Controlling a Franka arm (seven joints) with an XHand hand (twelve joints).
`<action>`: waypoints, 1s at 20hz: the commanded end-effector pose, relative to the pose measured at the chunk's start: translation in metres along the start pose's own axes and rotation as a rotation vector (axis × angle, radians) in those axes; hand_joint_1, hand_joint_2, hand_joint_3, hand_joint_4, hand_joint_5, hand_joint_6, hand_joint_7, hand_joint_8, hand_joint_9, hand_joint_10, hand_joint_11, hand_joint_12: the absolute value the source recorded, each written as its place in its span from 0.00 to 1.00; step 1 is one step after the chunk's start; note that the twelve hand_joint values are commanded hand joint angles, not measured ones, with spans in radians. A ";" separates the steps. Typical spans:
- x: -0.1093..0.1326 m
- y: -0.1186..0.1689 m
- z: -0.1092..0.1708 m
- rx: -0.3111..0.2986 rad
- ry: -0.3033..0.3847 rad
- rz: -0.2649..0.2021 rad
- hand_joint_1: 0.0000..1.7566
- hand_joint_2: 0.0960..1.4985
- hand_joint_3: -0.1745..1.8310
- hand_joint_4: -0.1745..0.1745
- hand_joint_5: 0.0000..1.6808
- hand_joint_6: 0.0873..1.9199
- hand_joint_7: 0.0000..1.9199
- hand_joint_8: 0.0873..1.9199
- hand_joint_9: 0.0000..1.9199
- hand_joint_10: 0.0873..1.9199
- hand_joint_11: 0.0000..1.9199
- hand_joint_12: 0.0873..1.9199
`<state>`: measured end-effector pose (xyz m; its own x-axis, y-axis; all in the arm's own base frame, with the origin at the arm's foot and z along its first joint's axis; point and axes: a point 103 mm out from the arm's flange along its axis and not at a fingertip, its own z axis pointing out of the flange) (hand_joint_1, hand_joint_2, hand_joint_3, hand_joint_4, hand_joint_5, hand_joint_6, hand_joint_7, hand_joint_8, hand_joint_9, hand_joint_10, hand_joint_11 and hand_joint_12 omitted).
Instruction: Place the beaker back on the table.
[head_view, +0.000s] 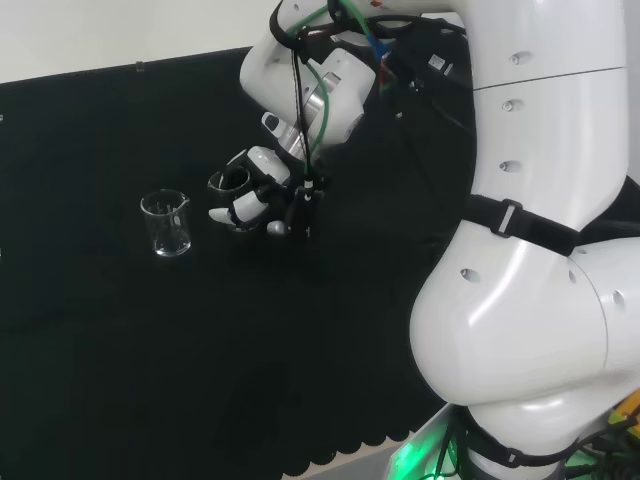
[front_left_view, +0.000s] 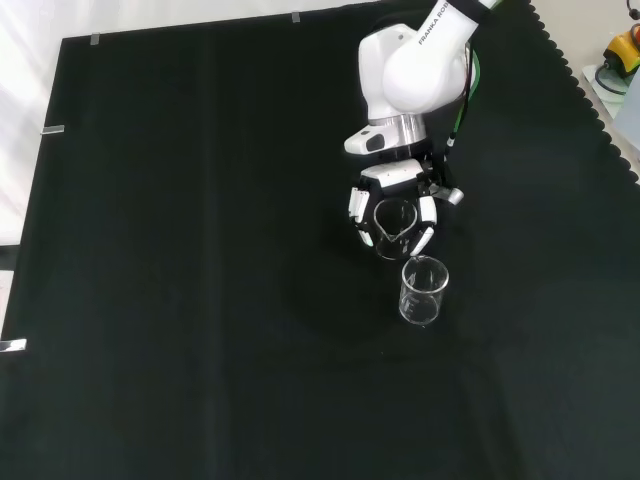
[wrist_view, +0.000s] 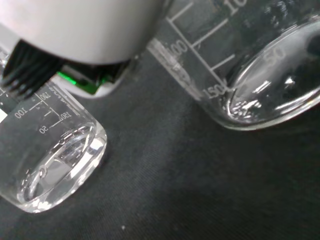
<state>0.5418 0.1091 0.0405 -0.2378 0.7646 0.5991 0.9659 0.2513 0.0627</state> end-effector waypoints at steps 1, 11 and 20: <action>-0.011 -0.008 -0.011 0.021 0.013 -0.018 0.68 0.23 0.56 0.41 0.58 0.45 0.65 0.32 0.70 0.22 0.40 0.57; -0.007 -0.011 -0.012 0.045 0.015 -0.032 0.64 0.14 0.61 0.39 0.40 0.48 0.54 0.34 0.55 0.27 0.24 0.66; -0.005 -0.010 -0.015 0.049 -0.001 -0.030 0.62 0.14 0.60 0.35 0.36 0.48 0.51 0.35 0.52 0.28 0.21 0.67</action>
<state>0.5341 0.0934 0.0484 -0.2674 0.7523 0.6021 0.9523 0.3018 0.0458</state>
